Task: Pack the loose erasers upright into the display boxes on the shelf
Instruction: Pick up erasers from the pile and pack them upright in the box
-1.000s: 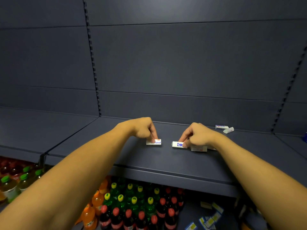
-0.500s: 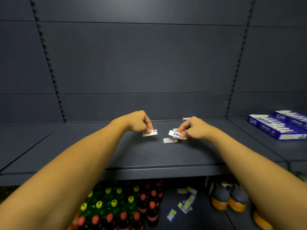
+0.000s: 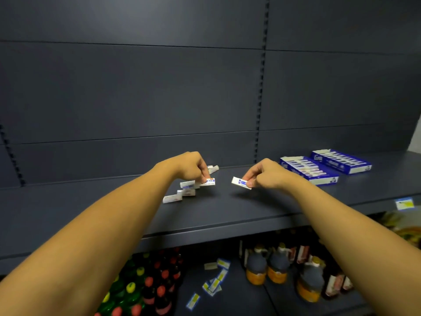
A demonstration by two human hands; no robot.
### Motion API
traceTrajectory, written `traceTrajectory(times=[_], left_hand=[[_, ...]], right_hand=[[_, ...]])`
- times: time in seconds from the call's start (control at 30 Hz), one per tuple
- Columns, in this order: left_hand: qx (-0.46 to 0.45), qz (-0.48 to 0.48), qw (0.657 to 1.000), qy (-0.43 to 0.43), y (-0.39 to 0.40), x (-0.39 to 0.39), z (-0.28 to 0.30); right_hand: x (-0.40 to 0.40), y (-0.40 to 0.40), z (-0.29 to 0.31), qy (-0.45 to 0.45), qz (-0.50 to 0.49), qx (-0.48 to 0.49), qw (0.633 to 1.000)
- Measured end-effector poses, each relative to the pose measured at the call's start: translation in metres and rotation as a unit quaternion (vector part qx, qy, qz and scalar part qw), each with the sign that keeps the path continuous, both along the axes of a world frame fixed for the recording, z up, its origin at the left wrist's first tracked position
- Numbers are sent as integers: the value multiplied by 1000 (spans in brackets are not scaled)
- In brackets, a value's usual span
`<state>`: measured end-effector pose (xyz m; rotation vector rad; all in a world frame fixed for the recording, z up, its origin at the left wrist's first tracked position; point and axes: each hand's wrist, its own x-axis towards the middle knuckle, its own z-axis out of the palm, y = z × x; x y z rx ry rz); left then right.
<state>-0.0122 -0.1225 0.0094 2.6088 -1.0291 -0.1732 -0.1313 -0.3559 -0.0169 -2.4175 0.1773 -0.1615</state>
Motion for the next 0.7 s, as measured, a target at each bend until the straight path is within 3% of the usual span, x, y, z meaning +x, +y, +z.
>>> traceTrajectory(times=[0.2, 0.3, 0.47, 0.7], left_hand=[[-10, 9, 1000, -12, -82, -29, 0], [-47, 6, 998, -31, -118, -45, 0], [-121, 3, 989, -84, -167, -62, -4], [-129, -23, 978, -164, -222, -52, -9]], right_hand=[[-36, -75, 7, -32, 1, -18, 999], [-46, -111, 4, -98, -8, -44, 994], [-48, -161, -13, -241, -21, -90, 966], [-36, -211, -30, -319, -7, -197, 927]])
